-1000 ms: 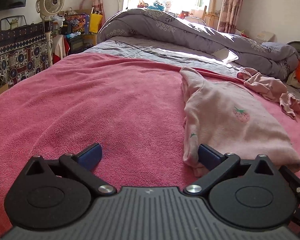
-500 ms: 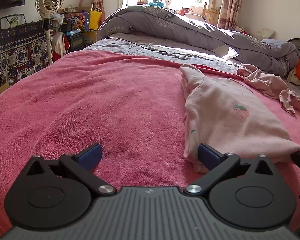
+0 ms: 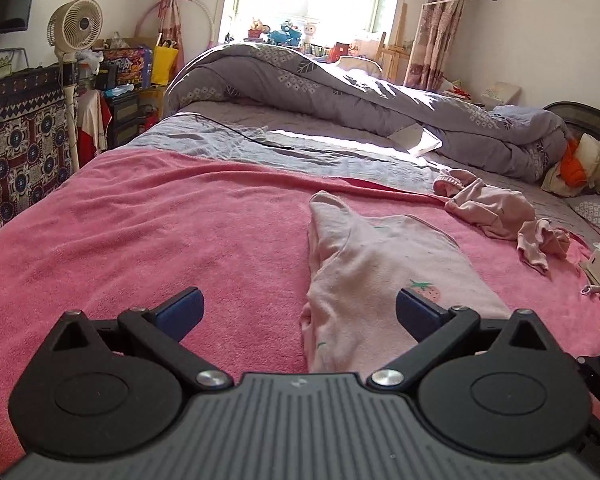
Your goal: Fold clothes
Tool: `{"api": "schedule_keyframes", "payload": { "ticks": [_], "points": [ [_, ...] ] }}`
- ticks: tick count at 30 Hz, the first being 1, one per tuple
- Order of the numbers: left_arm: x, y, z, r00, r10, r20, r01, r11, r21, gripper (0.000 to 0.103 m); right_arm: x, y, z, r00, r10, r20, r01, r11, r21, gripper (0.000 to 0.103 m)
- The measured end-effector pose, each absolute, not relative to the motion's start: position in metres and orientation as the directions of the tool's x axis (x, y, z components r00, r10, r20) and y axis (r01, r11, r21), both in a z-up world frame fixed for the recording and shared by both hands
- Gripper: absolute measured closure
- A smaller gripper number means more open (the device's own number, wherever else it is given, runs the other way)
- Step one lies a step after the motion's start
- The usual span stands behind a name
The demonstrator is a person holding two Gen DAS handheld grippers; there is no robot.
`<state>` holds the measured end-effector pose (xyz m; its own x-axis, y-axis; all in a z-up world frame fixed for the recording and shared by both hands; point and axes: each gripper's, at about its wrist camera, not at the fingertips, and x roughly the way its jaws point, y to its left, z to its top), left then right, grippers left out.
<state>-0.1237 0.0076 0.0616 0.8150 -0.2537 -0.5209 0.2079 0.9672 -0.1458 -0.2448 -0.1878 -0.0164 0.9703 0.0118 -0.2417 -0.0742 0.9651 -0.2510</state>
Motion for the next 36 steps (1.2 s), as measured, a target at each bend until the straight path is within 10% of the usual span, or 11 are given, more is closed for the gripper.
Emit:
{"api": "schedule_keyframes", "payload": {
  "ticks": [10,13,20,23,30,36],
  "points": [
    [-0.122,0.002,0.006,0.772,-0.220,-0.597,0.224,0.972,-0.068,0.000,-0.268,-0.216,-0.029,0.916,0.172,-0.362,-0.277,0.924,-0.264,0.089],
    [-0.128,0.014,0.007,0.774,-0.220,-0.594,0.221,0.973,-0.072,0.000,-0.264,-0.243,-0.004,0.885,0.314,-0.345,-0.354,0.934,-0.058,0.054],
    [-0.134,0.013,0.022,0.780,-0.153,-0.607,0.188,0.982,-0.006,0.000,-0.187,-0.240,0.031,0.904,0.374,-0.208,-0.382,0.924,0.004,0.038],
    [-0.139,0.014,0.040,0.806,-0.111,-0.582,0.171,0.984,0.049,0.000,-0.148,-0.210,-0.002,0.818,0.368,-0.442,-0.415,0.910,-0.011,0.027],
    [-0.118,-0.023,0.094,0.867,-0.240,-0.438,0.276,0.961,0.020,0.000,-0.177,-0.200,-0.024,0.839,0.329,-0.434,-0.392,0.918,-0.061,0.024],
    [-0.090,-0.073,0.054,0.814,-0.198,-0.546,0.295,0.951,0.095,0.000,-0.211,-0.213,-0.024,0.839,0.367,-0.403,-0.426,0.902,-0.066,0.024]
  ]
}}
